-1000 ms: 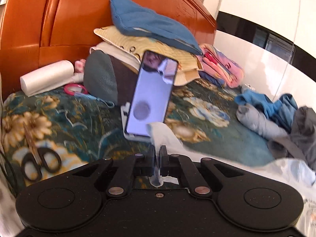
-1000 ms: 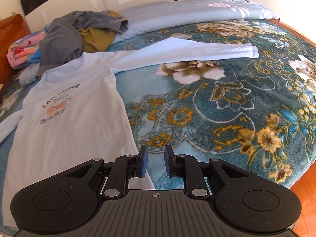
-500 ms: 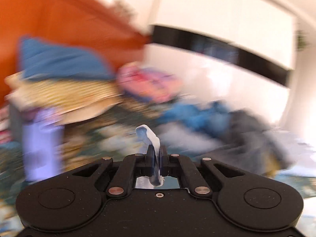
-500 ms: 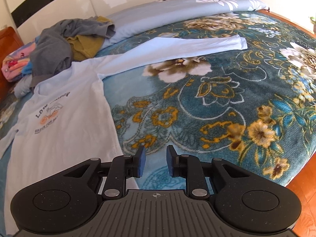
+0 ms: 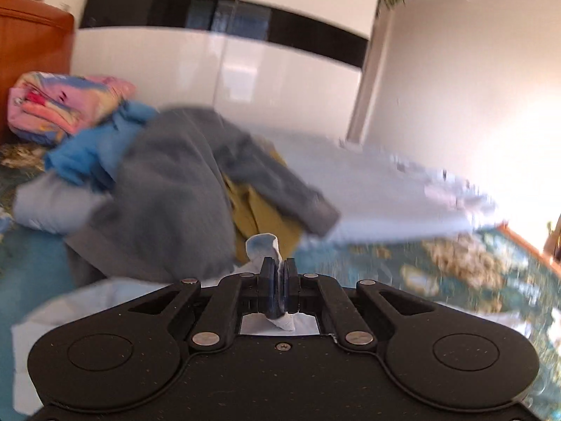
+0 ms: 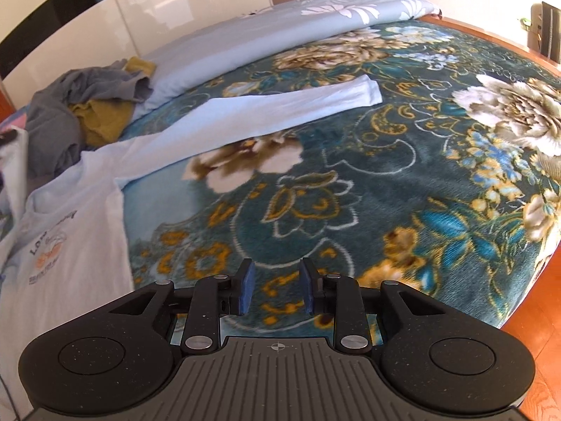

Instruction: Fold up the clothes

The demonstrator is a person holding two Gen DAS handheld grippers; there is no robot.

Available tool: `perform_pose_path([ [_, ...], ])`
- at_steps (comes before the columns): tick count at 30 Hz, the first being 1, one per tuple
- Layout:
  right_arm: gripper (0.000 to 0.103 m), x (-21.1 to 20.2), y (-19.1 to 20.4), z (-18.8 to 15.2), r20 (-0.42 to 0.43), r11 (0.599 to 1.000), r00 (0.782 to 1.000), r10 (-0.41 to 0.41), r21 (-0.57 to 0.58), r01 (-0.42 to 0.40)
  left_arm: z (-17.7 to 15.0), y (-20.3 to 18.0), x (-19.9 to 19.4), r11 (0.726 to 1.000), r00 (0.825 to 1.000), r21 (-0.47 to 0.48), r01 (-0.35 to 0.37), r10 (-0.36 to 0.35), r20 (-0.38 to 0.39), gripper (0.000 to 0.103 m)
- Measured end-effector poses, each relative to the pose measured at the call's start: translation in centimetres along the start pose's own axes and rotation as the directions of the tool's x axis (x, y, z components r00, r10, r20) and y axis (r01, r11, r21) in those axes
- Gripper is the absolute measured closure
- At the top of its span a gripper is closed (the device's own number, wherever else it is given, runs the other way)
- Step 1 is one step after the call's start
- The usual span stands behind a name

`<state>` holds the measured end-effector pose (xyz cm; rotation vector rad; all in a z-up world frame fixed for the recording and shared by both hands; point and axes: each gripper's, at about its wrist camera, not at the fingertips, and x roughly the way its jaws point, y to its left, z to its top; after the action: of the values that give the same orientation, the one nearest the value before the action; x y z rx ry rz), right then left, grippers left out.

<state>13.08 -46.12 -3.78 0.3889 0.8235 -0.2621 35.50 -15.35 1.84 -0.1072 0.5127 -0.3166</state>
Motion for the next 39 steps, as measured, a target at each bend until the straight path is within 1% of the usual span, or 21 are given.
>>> perform_pose_path([
  [3,0.079,1.0,-0.6,0.1,-0.018,1.000,1.000,-0.006,0.006,0.006,-2.4,-0.7,2.9,0.999,0.994,0.014,0.032,-0.031,-0.106,0.100],
  [5,0.078,1.3,-0.6,0.2,-0.020,1.000,1.000,-0.002,-0.002,0.002,-3.7,-0.9,3.3,0.997,0.986,0.008,0.080,-0.078,-0.148,0.094],
  [6,0.077,1.5,-0.4,0.4,-0.018,1.000,1.000,0.000,-0.008,0.000,-4.0,-0.8,2.5,0.995,0.985,0.011,0.099,-0.097,-0.141,0.090],
  [8,0.076,1.7,0.2,0.9,-0.014,1.000,1.000,0.016,-0.016,-0.016,-4.4,-0.4,0.7,0.991,0.984,0.023,0.134,-0.131,-0.119,0.062],
  [9,0.076,1.9,0.6,1.2,-0.011,0.999,0.999,0.033,-0.019,-0.033,-4.5,0.1,-0.5,0.989,0.984,0.026,0.146,-0.143,-0.106,0.058],
  [11,0.076,2.3,1.7,2.1,-0.008,0.997,0.997,0.076,-0.025,-0.076,-3.9,1.3,-3.4,0.989,0.988,0.036,0.144,-0.142,-0.067,0.058],
  [15,0.076,4.1,6.4,4.5,-0.022,0.975,0.978,0.207,-0.080,-0.208,-3.0,6.3,-9.7,0.997,0.998,0.041,0.059,-0.059,-0.007,0.051],
  [16,0.075,4.7,7.9,5.1,-0.033,0.964,0.969,0.245,-0.099,-0.247,-2.9,8.0,-11.3,0.999,1.000,0.035,0.019,-0.019,0.003,0.051],
  [17,0.071,5.4,9.7,5.6,-0.045,0.951,0.959,0.279,-0.129,-0.283,-2.9,9.6,-12.7,0.999,1.000,0.037,-0.029,0.029,0.009,0.050],
  [19,0.069,6.9,13.5,6.5,-0.072,0.916,0.937,0.342,-0.195,-0.350,-2.9,12.8,-15.4,0.991,0.992,0.046,-0.129,0.128,0.018,0.048],
  [20,0.069,7.7,15.2,6.8,-0.090,0.901,0.926,0.366,-0.217,-0.376,-3.0,14.4,-16.9,0.982,0.983,0.050,-0.184,0.183,0.017,0.048],
  [22,0.069,9.5,18.4,7.2,-0.129,0.870,0.906,0.403,-0.252,-0.423,-3.0,17.4,-19.9,0.954,0.955,0.047,-0.298,0.297,0.019,0.048],
  [23,0.069,10.4,19.7,7.3,-0.153,0.860,0.895,0.419,-0.249,-0.445,-3.0,18.7,-21.5,0.933,0.934,0.047,-0.356,0.356,0.026,0.047],
  [25,0.069,12.3,21.4,7.4,-0.196,0.850,0.875,0.444,-0.216,-0.480,-2.8,20.8,-24.2,0.883,0.885,0.059,-0.465,0.463,0.047,0.044],
  [27,0.069,13.8,22.4,7.3,-0.220,0.856,0.863,0.455,-0.160,-0.492,-2.6,22.3,-25.7,0.857,0.857,0.040,-0.514,0.512,0.058,0.039],
  [29,0.069,14.8,22.4,7.3,-0.210,0.871,0.864,0.458,-0.086,-0.483,-2.5,23.7,-27.0,0.832,0.831,0.016,-0.555,0.553,0.066,0.037],
  [30,0.069,15.3,22.2,7.3,-0.206,0.881,0.867,0.453,-0.047,-0.471,-2.7,24.0,-26.8,0.836,0.834,0.006,-0.549,0.548,0.058,0.037],
  [31,0.069,15.8,22.0,7.2,-0.203,0.890,0.872,0.445,-0.007,-0.456,-3.0,24.1,-26.4,0.844,0.843,-0.003,-0.536,0.536,0.046,0.037],
  [33,0.069,16.4,21.8,7.0,-0.181,0.890,0.872,0.455,0.053,-0.453,-3.9,23.9,-24.6,0.872,0.872,-0.013,-0.489,0.490,0.016,0.036],
  [36,0.067,16.9,21.9,7.0,-0.142,0.888,0.877,0.460,0.097,-0.450,-5.0,23.2,-21.1,0.913,0.915,-0.050,-0.404,0.403,-0.035,0.036],
  [39,0.066,17.4,22.0,7.3,-0.112,0.884,0.882,0.459,0.158,-0.440,-5.7,22.0,-17.8,0.941,0.944,-0.076,-0.329,0.324,-0.067,0.036],
])
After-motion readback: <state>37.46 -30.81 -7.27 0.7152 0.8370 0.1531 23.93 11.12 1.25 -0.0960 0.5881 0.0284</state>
